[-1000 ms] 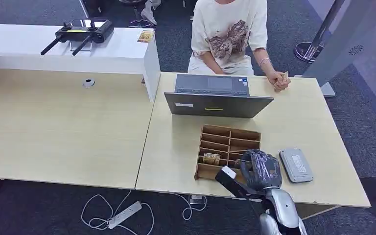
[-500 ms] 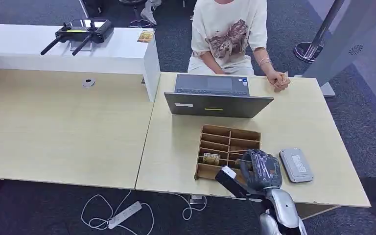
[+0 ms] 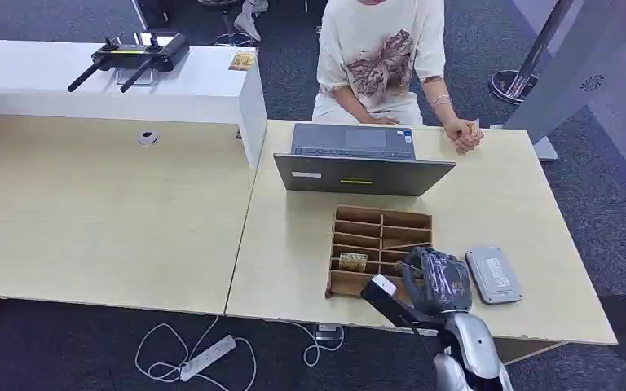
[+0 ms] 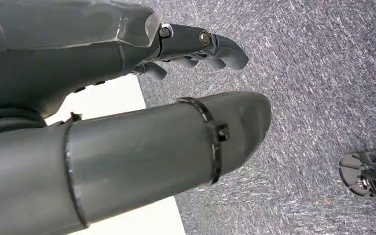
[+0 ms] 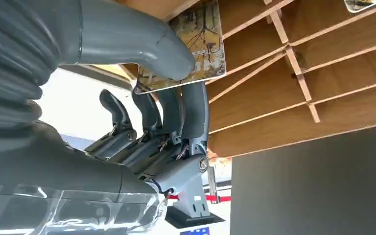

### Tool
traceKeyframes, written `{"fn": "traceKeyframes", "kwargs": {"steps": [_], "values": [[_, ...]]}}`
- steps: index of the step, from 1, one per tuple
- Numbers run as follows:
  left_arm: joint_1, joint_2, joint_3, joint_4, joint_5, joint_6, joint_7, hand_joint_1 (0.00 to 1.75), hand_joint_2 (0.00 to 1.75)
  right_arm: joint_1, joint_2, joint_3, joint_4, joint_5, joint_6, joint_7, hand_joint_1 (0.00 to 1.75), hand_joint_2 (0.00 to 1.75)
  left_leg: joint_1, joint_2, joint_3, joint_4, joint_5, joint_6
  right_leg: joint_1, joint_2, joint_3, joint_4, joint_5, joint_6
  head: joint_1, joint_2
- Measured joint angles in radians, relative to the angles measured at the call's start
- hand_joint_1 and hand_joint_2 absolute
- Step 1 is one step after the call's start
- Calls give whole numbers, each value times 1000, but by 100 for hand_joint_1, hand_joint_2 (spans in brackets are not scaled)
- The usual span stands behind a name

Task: Pass the card to the sensor for recognition and then transmit it.

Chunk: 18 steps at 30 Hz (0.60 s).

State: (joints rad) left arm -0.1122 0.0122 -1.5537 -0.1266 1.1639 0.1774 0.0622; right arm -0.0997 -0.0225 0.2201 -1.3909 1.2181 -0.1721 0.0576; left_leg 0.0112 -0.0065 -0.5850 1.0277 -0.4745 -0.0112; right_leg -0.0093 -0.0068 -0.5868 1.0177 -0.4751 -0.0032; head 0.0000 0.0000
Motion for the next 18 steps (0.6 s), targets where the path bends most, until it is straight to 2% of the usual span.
{"fn": "traceKeyframes", "kwargs": {"steps": [2, 9, 18], "values": [[0, 0, 0, 0, 0, 0, 0, 0, 0, -1, 0, -3, 0, 1, -9, -8, 168, 175, 0, 0, 0, 0, 0, 0, 0, 0, 0, 0, 0, 0, 0, 0], [0, 0, 0, 0, 6, 0, 0, 0, 0, -1, 0, -4, 0, -3, -30, -23, 155, 175, 0, 0, 0, 0, 0, 0, 0, 0, 0, 0, 0, 0, 0, 0], [0, 0, 0, 0, 9, 0, 0, 0, 0, -4, 0, -4, 0, -18, -35, -31, 159, 175, 0, 0, 0, 0, 0, 0, 0, 0, 0, 0, 0, 0, 0, 0]]}}
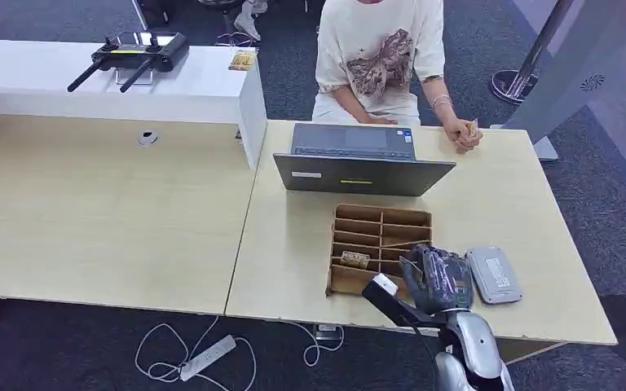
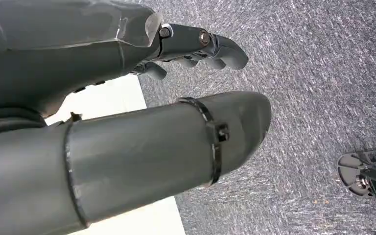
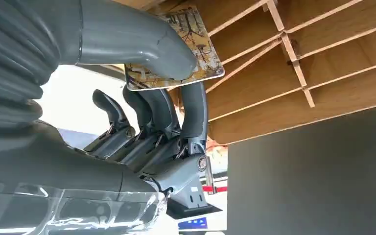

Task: Pass the card to the sensor for recognition and then transmit it.

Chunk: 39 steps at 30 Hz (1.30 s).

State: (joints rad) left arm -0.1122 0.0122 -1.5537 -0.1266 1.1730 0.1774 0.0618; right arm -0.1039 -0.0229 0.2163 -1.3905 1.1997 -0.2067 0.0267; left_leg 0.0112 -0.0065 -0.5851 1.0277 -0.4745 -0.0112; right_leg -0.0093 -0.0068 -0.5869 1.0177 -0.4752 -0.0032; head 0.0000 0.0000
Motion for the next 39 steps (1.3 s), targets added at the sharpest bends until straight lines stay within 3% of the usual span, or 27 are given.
{"fn": "traceKeyframes", "kwargs": {"steps": [14, 17, 18, 26, 30, 39], "values": [[0, 0, 0, 0, 1, 1, -9, 0, 0, 0, -2, 0, 0, -3, -25, -9, 166, 175, 0, 0, 0, 0, 0, 0, 0, 0, 0, 0, 0, 0, 0, 0], [0, 0, 0, 0, 2, 1, -9, 0, 0, 0, -2, -1, 1, -5, -28, -10, 166, 175, 0, 0, 0, 0, 0, 0, 0, 0, 0, 0, 0, 0, 0, 0], [0, 0, 0, 0, 3, 1, -9, 0, 0, 0, -2, -1, 0, -10, -29, -13, 159, 175, 0, 0, 0, 0, 0, 0, 0, 0, 0, 0, 0, 0, 0, 0], [0, 0, 0, 0, 6, 1, -9, 0, 0, 0, -2, -4, 0, -67, -29, -43, 162, 175, 0, 0, 0, 0, 0, 0, 0, 0, 0, 0, 0, 0, 0, 0], [0, 0, 0, 0, 6, 1, -9, 0, 0, 0, -3, -8, 0, -132, -8, -78, 155, 175, 0, 0, 0, 0, 0, 0, 0, 0, 0, 0, 0, 0, 0, 0], [0, 0, 0, 0, 10, 1, -9, 0, 0, -2, -3, -9, 0, -231, 35, -127, 169, 175, 0, 0, 0, 0, 0, 0, 0, 0, 0, 0, 0, 0, 0, 0]]}}
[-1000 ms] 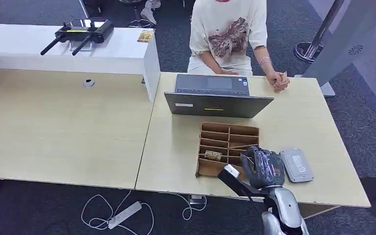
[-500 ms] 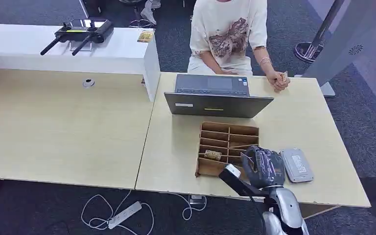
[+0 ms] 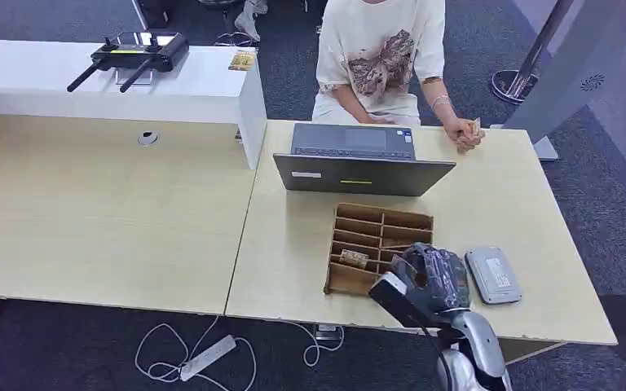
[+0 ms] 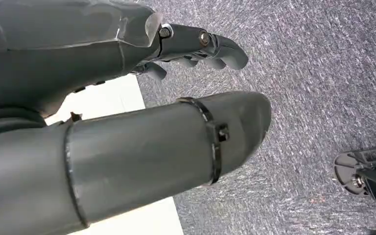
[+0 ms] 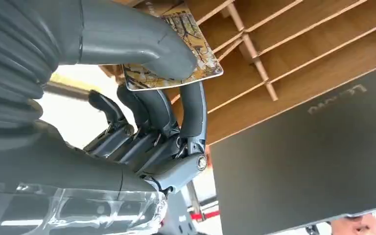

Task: Pass the card to the sensor for recognition and then transmit it.

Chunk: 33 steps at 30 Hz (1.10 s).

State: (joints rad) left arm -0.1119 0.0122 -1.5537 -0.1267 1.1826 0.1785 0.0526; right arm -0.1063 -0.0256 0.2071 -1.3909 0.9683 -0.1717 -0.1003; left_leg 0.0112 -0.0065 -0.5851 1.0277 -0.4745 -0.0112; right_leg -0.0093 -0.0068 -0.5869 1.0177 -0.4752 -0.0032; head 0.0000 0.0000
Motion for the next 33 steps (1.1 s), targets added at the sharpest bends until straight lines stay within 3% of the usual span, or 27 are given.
{"fn": "traceKeyframes", "kwargs": {"steps": [2, 7, 33], "values": [[0, 0, 0, 0, 2, 0, 0, 0, 0, -1, 0, 0, 0, -24, 13, -12, 164, 175, 0, 0, 0, 0, 0, 0, 0, 0, 0, 0, 0, 0, 0, 0], [0, 0, 0, 0, 2, 0, 0, 0, 0, -2, -2, 0, -6, -64, 28, -37, 171, 175, 0, 0, 0, 0, 0, 0, 0, 0, 0, 0, 0, 0, 0, 0], [0, 0, 0, 0, -7, 0, 0, 0, 0, 16, -18, -4, -61, -113, 26, -67, 175, 175, 0, 0, 0, 0, 0, 0, 0, 0, 0, 0, 0, 0, 0, 0]]}}
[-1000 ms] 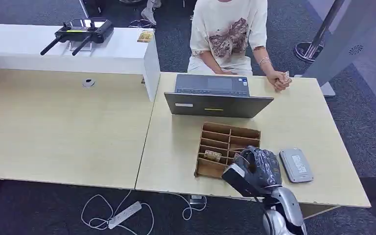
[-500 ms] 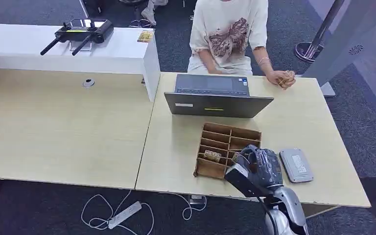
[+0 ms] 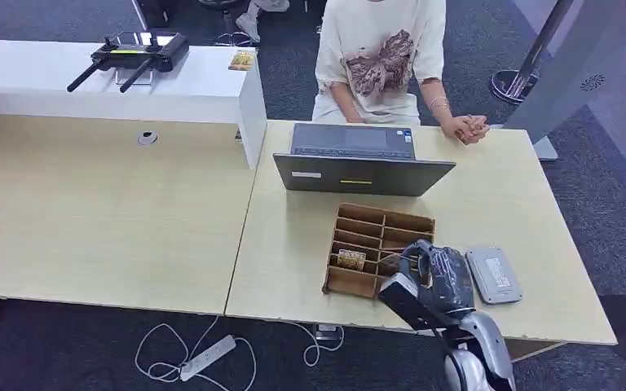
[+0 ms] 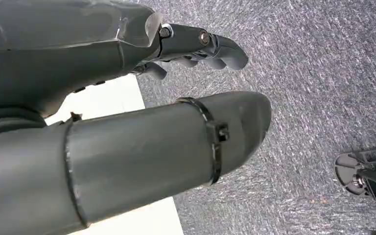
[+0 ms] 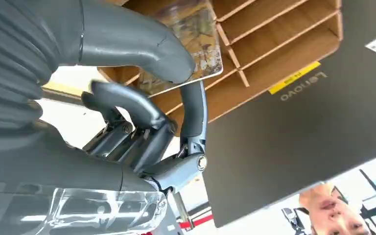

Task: Pass the card to the sensor for recognition and then transmit it.

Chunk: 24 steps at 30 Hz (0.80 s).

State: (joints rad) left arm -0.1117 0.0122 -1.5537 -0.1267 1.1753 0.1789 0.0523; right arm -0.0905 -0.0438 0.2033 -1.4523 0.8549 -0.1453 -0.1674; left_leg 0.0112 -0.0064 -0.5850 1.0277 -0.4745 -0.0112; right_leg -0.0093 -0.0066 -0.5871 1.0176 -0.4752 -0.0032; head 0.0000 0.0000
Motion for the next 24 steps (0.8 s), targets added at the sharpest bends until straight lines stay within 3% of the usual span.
{"fn": "traceKeyframes", "kwargs": {"steps": [14, 24], "values": [[0, 0, 0, 0, -2, 0, 0, 0, 0, 12, 0, -4, -34, -34, 23, -17, 169, 175, 0, 0, 0, 0, 0, 0, 0, 0, 0, 0, 0, 0, 0, 0], [0, 0, 0, 0, -5, 0, 0, 0, 0, 19, -1, -10, -49, -49, 40, -22, 175, 175, 0, 0, 0, 0, 0, 0, 0, 0, 0, 0, 0, 0, 0, 0]]}}
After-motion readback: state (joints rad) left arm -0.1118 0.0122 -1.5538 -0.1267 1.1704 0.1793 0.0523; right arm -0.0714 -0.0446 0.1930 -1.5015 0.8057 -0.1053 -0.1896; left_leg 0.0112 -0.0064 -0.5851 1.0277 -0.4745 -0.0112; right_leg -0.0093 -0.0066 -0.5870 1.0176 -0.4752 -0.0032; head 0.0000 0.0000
